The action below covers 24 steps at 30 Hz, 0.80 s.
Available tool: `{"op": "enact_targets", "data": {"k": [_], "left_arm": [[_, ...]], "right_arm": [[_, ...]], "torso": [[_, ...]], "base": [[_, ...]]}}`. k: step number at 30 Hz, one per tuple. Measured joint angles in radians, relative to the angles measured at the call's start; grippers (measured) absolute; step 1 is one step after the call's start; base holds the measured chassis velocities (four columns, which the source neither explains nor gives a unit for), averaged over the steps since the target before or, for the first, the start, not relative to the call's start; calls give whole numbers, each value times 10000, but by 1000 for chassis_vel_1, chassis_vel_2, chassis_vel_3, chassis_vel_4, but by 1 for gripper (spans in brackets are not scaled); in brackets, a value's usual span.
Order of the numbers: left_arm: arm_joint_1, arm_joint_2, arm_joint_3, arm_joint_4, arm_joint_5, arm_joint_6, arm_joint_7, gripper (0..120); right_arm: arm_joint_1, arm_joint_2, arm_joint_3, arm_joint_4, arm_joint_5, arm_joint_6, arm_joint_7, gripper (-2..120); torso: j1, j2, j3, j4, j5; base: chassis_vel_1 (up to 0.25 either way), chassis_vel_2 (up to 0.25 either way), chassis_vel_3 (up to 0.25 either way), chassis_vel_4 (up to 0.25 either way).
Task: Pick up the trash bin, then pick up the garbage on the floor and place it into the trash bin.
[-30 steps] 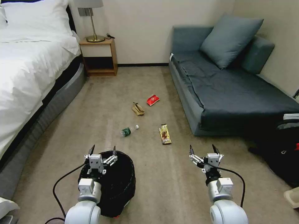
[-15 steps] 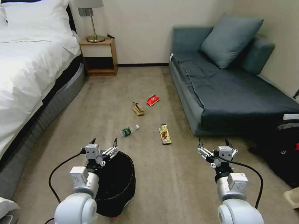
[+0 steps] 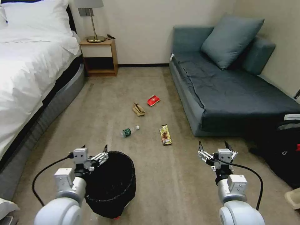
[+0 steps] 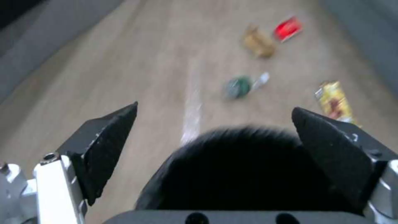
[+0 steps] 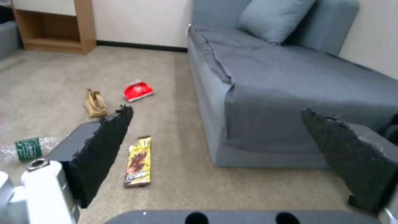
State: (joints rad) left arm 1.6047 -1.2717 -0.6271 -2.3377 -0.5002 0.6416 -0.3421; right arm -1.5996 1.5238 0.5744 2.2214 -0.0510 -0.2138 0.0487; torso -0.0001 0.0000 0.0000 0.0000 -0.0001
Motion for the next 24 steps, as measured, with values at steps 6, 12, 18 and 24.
{"op": "enact_targets", "data": {"k": [6,12,18,24], "left_arm": [[54,341,8,-117,-1256,916,-952,100],[63,441,59,252,-1618,1029,-1265,100],[-21,452,64,656,-1776,1015,-1442,100],[-279,490,129,1503,-2025,986,-1537,100]], "right_arm": [[157,-46,59,-71,128,-18,1,100],[185,-46,53,-156,146,-27,1,100],[279,-33,48,-279,137,-30,0,100],[380,31,8,-388,102,-56,-7,100]], "torso": [[0,0,0,0,0],[0,0,0,1,0],[0,0,0,0,0],[0,0,0,0,0]], "base": [[0,0,0,0],[0,0,0,0],[0,0,0,0],[0,0,0,0]]}}
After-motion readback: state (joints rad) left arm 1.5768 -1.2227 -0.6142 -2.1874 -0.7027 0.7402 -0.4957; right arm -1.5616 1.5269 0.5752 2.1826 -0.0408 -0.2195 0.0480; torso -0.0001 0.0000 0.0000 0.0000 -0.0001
